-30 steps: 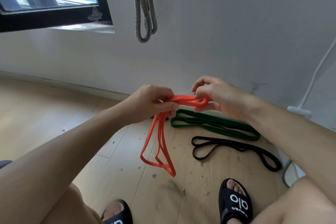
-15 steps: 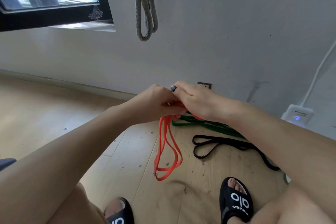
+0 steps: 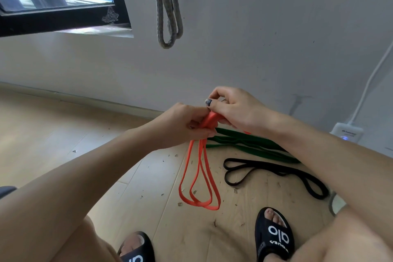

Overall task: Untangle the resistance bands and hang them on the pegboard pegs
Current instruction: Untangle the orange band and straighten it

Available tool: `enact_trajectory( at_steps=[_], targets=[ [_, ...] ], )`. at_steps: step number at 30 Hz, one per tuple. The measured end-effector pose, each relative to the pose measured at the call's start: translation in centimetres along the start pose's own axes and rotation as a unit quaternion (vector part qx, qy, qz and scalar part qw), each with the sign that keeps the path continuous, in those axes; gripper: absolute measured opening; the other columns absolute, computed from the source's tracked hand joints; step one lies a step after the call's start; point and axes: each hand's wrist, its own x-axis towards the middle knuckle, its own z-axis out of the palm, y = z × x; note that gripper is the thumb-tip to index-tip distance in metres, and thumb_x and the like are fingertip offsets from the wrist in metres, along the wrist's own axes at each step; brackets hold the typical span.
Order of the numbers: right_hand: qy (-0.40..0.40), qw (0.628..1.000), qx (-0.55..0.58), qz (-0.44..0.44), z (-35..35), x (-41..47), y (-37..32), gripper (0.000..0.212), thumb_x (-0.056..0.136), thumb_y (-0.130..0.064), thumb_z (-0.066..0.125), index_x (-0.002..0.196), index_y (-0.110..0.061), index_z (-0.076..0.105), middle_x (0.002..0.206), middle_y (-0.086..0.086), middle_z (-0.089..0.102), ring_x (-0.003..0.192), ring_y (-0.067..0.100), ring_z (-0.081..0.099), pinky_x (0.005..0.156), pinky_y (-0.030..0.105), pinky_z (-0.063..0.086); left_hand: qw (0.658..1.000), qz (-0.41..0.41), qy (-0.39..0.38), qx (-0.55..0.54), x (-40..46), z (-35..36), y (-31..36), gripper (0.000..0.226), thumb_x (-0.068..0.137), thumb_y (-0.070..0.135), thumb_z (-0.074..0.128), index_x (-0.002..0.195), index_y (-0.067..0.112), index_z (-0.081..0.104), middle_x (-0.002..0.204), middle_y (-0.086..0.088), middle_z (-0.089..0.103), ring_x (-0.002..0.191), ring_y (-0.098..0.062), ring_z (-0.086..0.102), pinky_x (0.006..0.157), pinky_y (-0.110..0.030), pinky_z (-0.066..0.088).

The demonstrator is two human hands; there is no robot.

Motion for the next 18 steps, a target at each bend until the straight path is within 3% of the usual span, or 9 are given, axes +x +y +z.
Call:
enact_trajectory(
  at_steps=[4,9,14,18],
  targets=[
    [0.012,0.997,0.069,0.010,-0.6,-0.4,-0.7,0.020,0.106,-0.025,0.056,0.100,-0.008,0.062,0.056,-0.002,0.050,0.040,0.000,0.045,0.041,0.011,0.035,0.997,-0.015,-0.015,-0.079,-0.1,0.1,0.1,0.021,0.093,0.023,0.073,0.113,0.017,0.074,0.100,0.007,0.078,0.092,-0.004,0.075,0.091,-0.024,0.059],
    [0.011,0.987,0.154,0.037,-1.7,-0.6,-0.6,0.023,0.103,-0.030,0.060,0.092,-0.009,0.060,0.049,-0.007,0.046,0.039,0.007,0.034,0.039,0.021,0.028,0.986,-0.039,-0.042,-0.155,-0.3,0.0,-0.6,0.025,0.096,0.020,0.069,0.119,0.015,0.073,0.105,0.006,0.078,0.098,-0.011,0.075,0.091,-0.026,0.059],
    [0.014,0.985,0.164,0.045,-1.8,-0.9,-0.6,0.027,0.097,-0.034,0.069,0.090,-0.008,0.064,0.051,-0.009,0.048,0.042,0.008,0.034,0.040,0.021,0.029,0.991,-0.038,-0.054,-0.116,-0.4,0.2,-1.2,0.029,0.096,0.021,0.068,0.123,0.011,0.072,0.109,0.006,0.077,0.101,-0.008,0.074,0.095,-0.027,0.058],
    [0.025,0.978,0.200,0.052,-2.2,-0.9,-0.4,0.023,0.097,-0.028,0.070,0.089,-0.007,0.064,0.052,-0.006,0.044,0.041,0.008,0.031,0.041,0.021,0.027,0.996,-0.025,-0.053,-0.071,-0.4,0.6,-1.8,0.026,0.096,0.016,0.071,0.120,0.009,0.072,0.106,0.012,0.076,0.098,-0.002,0.073,0.092,-0.020,0.057]
  ],
)
